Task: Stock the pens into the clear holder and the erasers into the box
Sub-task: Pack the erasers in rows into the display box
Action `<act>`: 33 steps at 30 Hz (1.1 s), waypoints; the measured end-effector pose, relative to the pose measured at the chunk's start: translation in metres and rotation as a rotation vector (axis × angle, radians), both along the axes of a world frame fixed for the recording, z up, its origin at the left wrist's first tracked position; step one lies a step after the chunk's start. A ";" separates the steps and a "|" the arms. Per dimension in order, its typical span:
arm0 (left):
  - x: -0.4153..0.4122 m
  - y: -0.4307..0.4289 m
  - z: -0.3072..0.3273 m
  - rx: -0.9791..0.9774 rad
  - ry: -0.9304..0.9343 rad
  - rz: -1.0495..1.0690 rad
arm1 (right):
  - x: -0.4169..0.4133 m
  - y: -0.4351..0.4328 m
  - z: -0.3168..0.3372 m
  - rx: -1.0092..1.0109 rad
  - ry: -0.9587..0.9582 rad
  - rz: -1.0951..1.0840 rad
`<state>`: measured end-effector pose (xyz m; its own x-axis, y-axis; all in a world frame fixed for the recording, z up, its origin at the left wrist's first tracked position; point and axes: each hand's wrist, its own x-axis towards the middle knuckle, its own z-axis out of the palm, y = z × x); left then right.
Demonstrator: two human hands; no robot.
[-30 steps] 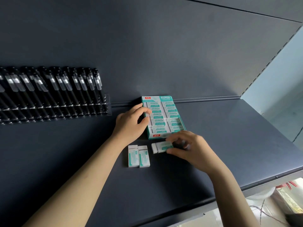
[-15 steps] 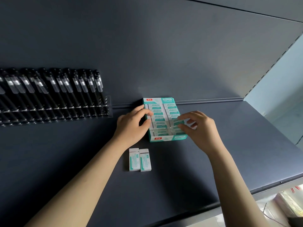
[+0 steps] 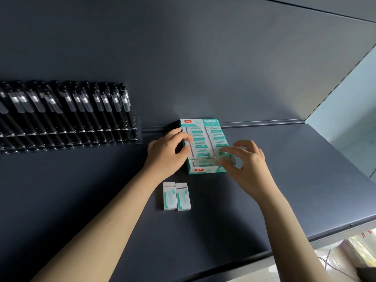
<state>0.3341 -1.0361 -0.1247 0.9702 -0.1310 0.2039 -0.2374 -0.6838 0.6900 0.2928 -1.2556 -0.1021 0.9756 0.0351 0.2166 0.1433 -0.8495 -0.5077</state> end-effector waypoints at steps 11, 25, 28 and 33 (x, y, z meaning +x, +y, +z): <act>0.000 -0.001 -0.003 0.003 -0.006 -0.004 | -0.064 0.057 -0.013 0.062 0.100 0.297; -0.001 0.001 -0.004 0.007 0.011 -0.021 | -0.064 0.034 -0.008 0.134 0.109 0.217; -0.001 0.001 -0.003 0.003 0.010 -0.022 | -0.061 0.027 -0.008 0.191 0.127 0.213; 0.000 0.001 -0.003 0.005 0.013 -0.012 | -0.056 0.020 -0.009 0.218 0.170 0.199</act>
<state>0.3339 -1.0353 -0.1278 0.9711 -0.1435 0.1909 -0.2367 -0.6845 0.6895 0.2371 -1.2355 -0.1113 0.9771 0.1991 0.0749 0.1931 -0.6821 -0.7053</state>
